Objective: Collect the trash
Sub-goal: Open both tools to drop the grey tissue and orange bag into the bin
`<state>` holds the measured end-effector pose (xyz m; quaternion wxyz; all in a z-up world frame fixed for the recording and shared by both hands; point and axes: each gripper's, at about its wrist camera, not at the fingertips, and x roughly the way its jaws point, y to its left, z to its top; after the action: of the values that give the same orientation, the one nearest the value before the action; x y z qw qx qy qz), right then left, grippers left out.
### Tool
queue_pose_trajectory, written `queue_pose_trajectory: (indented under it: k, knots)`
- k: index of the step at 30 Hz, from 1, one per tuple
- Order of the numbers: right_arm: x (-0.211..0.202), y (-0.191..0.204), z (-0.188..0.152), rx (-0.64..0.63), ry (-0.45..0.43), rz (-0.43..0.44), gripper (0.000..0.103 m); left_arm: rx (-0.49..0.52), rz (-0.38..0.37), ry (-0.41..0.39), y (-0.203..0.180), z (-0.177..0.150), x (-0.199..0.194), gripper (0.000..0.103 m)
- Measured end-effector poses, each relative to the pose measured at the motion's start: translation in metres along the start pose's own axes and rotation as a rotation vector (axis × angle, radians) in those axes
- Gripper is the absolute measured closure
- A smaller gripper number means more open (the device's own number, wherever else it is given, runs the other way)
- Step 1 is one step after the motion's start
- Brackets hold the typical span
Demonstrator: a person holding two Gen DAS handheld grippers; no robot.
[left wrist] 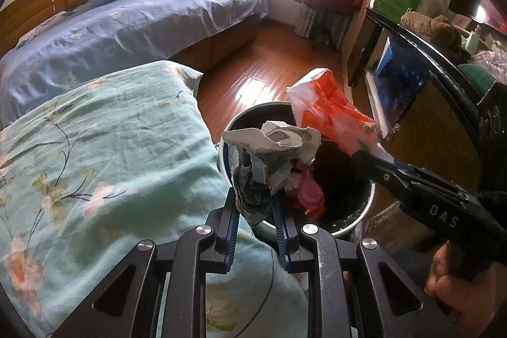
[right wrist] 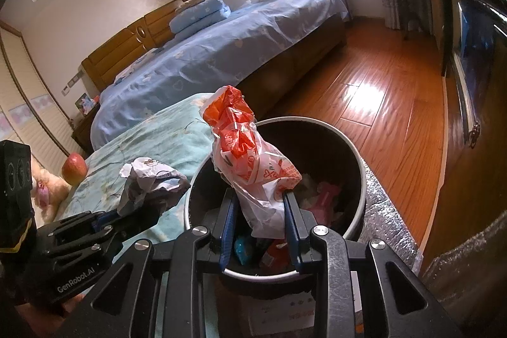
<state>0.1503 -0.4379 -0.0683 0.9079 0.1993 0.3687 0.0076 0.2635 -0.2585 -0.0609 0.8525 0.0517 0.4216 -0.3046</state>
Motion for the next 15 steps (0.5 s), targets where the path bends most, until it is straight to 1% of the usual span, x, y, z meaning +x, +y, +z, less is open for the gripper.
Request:
queue_pose_trajectory:
  k: [15]
  knots:
    - [0.013, -0.014, 0.009, 0.016, 0.014, -0.010, 0.074, 0.004, 0.001, 0.024, -0.007, 0.012, 0.019, 0.083]
